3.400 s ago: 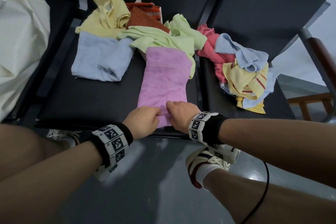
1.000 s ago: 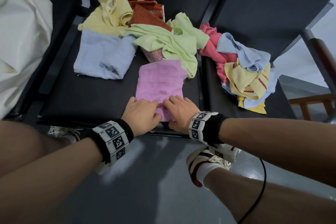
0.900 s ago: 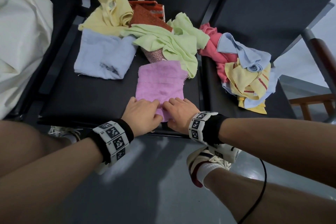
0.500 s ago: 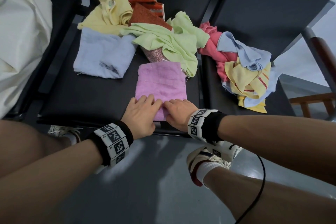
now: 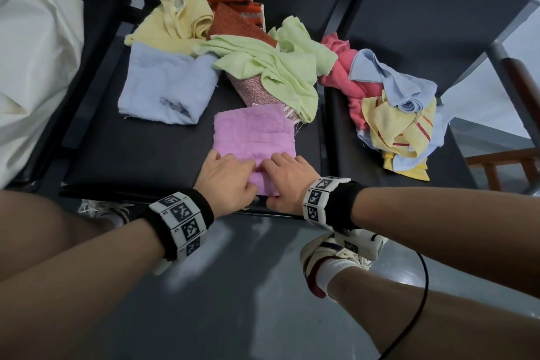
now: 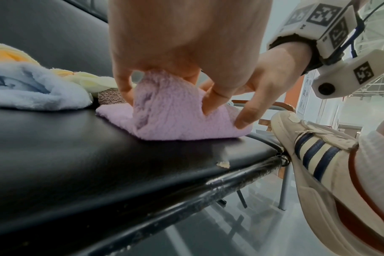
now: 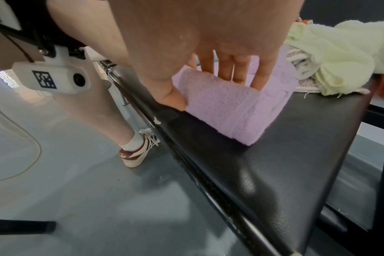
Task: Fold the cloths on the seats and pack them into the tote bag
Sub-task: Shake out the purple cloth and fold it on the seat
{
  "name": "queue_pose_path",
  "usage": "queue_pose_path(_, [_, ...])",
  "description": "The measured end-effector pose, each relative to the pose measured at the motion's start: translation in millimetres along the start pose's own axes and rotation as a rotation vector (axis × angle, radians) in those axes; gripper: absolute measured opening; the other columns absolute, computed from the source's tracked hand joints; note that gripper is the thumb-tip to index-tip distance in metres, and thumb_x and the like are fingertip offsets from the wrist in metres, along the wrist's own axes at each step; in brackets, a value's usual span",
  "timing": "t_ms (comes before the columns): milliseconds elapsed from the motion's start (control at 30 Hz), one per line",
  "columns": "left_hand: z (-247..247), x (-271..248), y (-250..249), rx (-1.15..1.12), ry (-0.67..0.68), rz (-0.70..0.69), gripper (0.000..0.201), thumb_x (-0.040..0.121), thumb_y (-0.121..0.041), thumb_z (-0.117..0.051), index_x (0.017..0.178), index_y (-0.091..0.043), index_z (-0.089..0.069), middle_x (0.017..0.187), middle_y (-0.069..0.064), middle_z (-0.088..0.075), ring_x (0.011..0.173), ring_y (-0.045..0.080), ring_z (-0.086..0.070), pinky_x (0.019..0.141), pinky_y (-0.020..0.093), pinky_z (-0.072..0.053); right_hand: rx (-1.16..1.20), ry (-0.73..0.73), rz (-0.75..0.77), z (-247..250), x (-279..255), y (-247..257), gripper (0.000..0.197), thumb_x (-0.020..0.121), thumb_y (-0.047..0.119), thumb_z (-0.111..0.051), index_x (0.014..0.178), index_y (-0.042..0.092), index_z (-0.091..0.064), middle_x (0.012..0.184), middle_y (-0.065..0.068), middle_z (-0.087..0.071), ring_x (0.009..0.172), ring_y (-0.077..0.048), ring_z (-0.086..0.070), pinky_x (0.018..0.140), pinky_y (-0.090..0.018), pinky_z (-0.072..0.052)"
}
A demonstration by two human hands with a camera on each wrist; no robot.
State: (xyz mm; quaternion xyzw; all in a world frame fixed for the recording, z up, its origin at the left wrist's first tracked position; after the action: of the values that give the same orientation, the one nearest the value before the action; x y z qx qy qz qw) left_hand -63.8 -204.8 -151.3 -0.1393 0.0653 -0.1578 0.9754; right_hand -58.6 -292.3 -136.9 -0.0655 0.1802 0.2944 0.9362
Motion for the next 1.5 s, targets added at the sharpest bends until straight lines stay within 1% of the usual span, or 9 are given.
queue_pose_path(200, [-1,-2,1,-0.009,0.023,0.026,0.025,0.087,-0.037,-0.045,0.105,-0.021,-0.053,0.094,0.001,-0.067,0.095,0.024,-0.06,0.086,0.039,-0.033,0.011,0.028,0.009,-3,3,3,0.043,0.085,0.032,-0.057,0.122,0.014,-0.048,0.114,-0.004,-0.057,0.109,-0.025,-0.052,0.091,-0.036,-0.036])
queue_pose_path(367, [2,-5,-2,-0.019,-0.114,-0.055,0.048,0.061,-0.041,-0.049,0.104,-0.019,-0.051,0.094,0.0,-0.053,0.085,0.026,-0.056,0.071,0.037,-0.028,0.059,0.056,-0.017,-2,6,-1,0.031,0.092,0.029,-0.047,0.118,0.013,-0.052,0.109,-0.006,-0.061,0.106,-0.027,-0.055,0.092,-0.038,-0.036])
queue_pose_path(467, [1,-8,-6,0.025,-0.144,-0.112,0.048,0.053,-0.035,-0.056,0.097,-0.017,-0.049,0.085,0.0,-0.052,0.076,0.026,-0.054,0.066,0.035,-0.027,0.073,0.067,-0.016,-3,6,-1,0.029,0.092,0.028,-0.046,0.115,0.013,-0.054,0.106,-0.006,-0.062,0.104,-0.027,-0.056,0.09,-0.038,-0.036])
queue_pose_path(600, [-3,-6,-7,0.044,-0.129,-0.133,0.038,0.06,-0.034,-0.058,0.094,-0.017,-0.051,0.075,-0.001,-0.058,0.072,0.027,-0.057,0.067,0.038,-0.034,0.111,0.055,-0.007,-4,5,-1,0.031,0.087,0.029,-0.055,0.113,0.013,-0.056,0.099,-0.004,-0.051,0.098,-0.027,-0.054,0.08,-0.034,-0.036])
queue_pose_path(767, [-1,-1,-3,0.058,-0.045,-0.072,0.041,0.074,-0.038,-0.037,0.105,-0.017,-0.052,0.085,0.002,-0.068,0.082,0.029,-0.064,0.079,0.04,-0.033,0.245,-0.031,-0.052,-1,0,-6,0.045,0.078,0.024,-0.062,0.12,0.011,-0.048,0.115,-0.006,-0.054,0.099,-0.027,-0.055,0.079,-0.038,-0.045])
queue_pose_path(900, [0,-2,-2,0.06,-0.007,-0.031,0.027,0.089,-0.035,-0.041,0.111,-0.02,-0.046,0.093,0.003,-0.069,0.092,0.027,-0.065,0.087,0.039,-0.032,0.244,-0.052,0.014,-1,-2,0,0.05,0.072,0.025,-0.065,0.114,0.019,-0.037,0.113,-0.003,-0.054,0.096,-0.026,-0.055,0.072,-0.032,-0.034])
queue_pose_path(1000, [1,-3,-1,0.047,0.024,-0.007,0.017,0.091,-0.034,-0.042,0.103,-0.023,-0.04,0.094,0.002,-0.069,0.092,0.025,-0.064,0.088,0.04,-0.032,0.13,-0.011,0.036,-4,-1,2,0.054,0.074,0.028,-0.066,0.12,0.016,-0.043,0.115,-0.002,-0.053,0.1,-0.024,-0.054,0.076,-0.033,-0.035])
queue_pose_path(1300, [6,-10,-12,0.087,-0.167,-0.148,0.053,0.052,-0.033,-0.061,0.101,-0.015,-0.049,0.093,0.004,-0.049,0.083,0.027,-0.048,0.071,0.04,-0.036,0.188,0.022,-0.039,-6,7,-3,0.033,0.087,0.028,-0.054,0.116,0.012,-0.048,0.11,-0.006,-0.06,0.094,-0.029,-0.06,0.072,-0.034,-0.044])
queue_pose_path(1500, [1,-10,-12,0.136,-0.163,-0.143,0.048,0.054,-0.023,-0.068,0.099,-0.015,-0.054,0.085,0.003,-0.054,0.078,0.028,-0.053,0.066,0.039,-0.035,0.217,0.01,-0.042,-5,7,-3,0.032,0.084,0.028,-0.056,0.109,0.009,-0.051,0.105,-0.008,-0.057,0.092,-0.03,-0.057,0.074,-0.036,-0.046])
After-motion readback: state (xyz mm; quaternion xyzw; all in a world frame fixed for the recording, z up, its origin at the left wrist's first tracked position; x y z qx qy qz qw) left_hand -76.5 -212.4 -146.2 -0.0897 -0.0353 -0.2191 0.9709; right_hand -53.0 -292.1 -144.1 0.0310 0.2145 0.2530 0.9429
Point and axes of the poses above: each hand's wrist, its own x-axis towards the middle knuckle, its own z-axis out of the back of the hand, y = z × x, the point moved 9 cm from there along x, towards the middle knuckle
